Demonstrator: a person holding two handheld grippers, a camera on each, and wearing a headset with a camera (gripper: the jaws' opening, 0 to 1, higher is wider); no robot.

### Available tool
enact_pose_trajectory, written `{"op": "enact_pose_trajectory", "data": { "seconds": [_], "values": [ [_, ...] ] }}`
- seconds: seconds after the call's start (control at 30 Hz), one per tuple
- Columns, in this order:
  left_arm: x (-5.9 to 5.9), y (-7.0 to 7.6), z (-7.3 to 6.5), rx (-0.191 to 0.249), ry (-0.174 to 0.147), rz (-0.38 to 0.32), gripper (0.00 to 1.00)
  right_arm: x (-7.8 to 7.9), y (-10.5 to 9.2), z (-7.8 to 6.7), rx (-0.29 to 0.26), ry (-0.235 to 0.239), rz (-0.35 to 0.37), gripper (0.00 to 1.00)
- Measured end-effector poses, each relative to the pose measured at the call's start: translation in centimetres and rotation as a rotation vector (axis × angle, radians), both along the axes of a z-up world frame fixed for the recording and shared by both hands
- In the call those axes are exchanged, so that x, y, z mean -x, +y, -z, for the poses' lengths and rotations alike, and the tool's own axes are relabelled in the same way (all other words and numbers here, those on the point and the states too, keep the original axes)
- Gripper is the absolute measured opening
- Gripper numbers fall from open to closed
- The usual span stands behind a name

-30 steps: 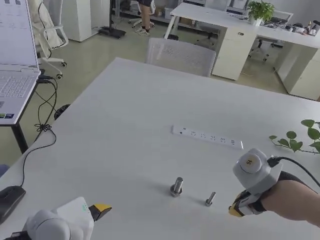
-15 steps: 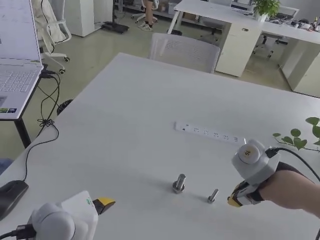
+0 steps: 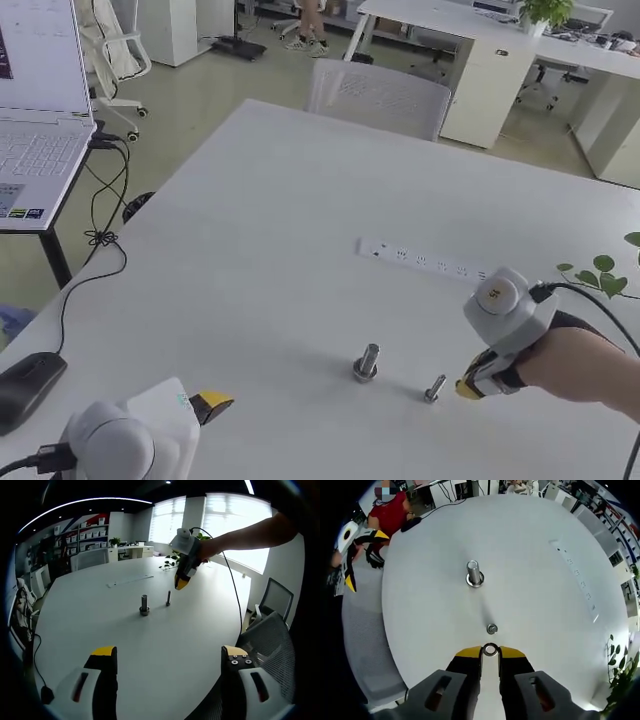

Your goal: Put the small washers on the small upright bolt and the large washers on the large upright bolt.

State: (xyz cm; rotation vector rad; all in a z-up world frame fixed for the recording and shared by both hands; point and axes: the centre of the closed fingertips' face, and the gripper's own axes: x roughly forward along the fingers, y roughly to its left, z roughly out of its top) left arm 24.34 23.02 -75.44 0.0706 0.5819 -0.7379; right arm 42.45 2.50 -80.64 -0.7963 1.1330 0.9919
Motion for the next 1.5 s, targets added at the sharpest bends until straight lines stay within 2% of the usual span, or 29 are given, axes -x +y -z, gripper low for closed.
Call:
{"op": "enact_pose_trajectory", "data": {
  "seconds": [0.43, 0.8, 1.13, 1.5],
  "values": [
    [-0.2, 0.5, 0.3, 0.003, 0.009, -0.009, 0.85, -0.8, 1.2, 0.2, 0.000, -0.002, -0.017, 0.14],
    [-0.4, 0.7, 0.2, 0.004, 0.008, -0.010, 0.85, -1.4, 1.4, 0.5, 0.005, -0.006, -0.025, 0.14],
    [-0.2, 0.9, 0.3, 0.007, 0.011, -0.013, 0.85, -1.2, 2.1, 0.7, 0.009, 0.000, -0.035, 0.14],
    [-0.2, 1.2, 0.6, 0.009, 0.014, -0.013, 0.85, -1.1, 1.7, 1.2, 0.031, -0.002, -0.042, 0.14]
  ]
}}
